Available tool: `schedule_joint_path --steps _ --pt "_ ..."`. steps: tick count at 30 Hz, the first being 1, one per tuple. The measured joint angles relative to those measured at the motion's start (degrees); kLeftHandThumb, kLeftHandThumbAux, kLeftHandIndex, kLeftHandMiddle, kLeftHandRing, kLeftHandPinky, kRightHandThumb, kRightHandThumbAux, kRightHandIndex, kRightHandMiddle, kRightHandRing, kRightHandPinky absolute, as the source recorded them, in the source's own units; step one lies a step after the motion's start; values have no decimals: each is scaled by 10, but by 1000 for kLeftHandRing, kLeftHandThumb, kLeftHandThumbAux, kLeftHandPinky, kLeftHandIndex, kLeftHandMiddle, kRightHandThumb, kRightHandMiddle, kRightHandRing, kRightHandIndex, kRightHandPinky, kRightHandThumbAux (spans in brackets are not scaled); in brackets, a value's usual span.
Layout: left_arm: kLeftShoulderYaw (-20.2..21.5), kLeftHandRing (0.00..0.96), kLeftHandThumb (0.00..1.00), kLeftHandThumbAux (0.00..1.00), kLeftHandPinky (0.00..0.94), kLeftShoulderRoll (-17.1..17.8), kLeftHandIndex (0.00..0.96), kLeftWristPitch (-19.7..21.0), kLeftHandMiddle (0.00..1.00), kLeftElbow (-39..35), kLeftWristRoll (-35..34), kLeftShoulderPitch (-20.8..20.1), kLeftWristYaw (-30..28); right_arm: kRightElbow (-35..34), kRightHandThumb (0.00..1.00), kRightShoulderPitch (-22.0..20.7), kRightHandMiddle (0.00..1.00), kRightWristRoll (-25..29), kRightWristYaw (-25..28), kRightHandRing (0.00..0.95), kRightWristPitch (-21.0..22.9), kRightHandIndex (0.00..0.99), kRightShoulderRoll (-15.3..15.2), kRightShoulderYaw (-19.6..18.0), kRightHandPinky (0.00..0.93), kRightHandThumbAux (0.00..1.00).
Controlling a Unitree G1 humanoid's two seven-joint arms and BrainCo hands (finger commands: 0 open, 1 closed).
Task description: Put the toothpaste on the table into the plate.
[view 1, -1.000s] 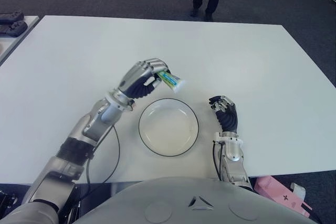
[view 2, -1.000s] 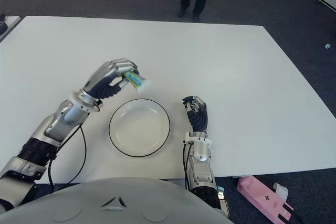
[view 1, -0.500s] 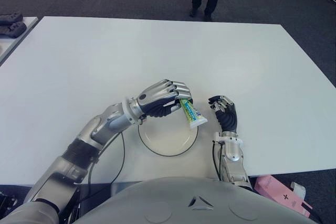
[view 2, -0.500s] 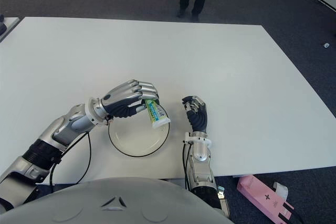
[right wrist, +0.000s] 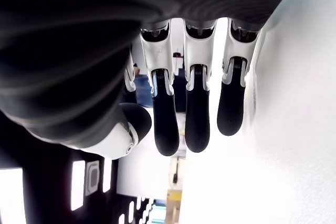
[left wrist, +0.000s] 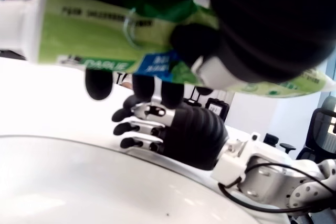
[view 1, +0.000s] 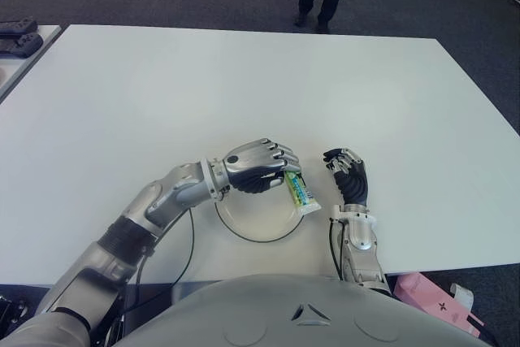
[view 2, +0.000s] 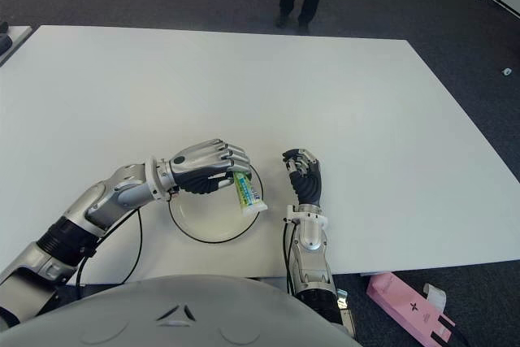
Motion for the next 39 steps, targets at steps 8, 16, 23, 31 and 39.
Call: schedule_joint_path --steps 8,16,23,31,39 --pt "-24 867 846 670 873 -14 430 2 589 54 46 4 23 -6 711 1 466 -6 -2 445 11 428 1 0 441 727" --pt "-27 866 844 671 866 -13 423 2 592 85 87 -2 71 -12 711 5 465 -6 -3 445 17 428 2 0 443 727" --pt "-29 858 843 671 856 -12 422 17 593 95 115 -2 100 -12 711 5 472 -6 -2 448 17 428 1 0 437 728" --pt "-35 856 843 669 859 -11 440 50 525 104 156 -2 124 -15 710 8 466 -6 -2 442 18 428 1 0 435 727" --pt "-42 856 842 668 866 -9 447 65 491 107 174 -2 142 -18 710 11 461 -6 -2 439 19 428 1 0 439 726"
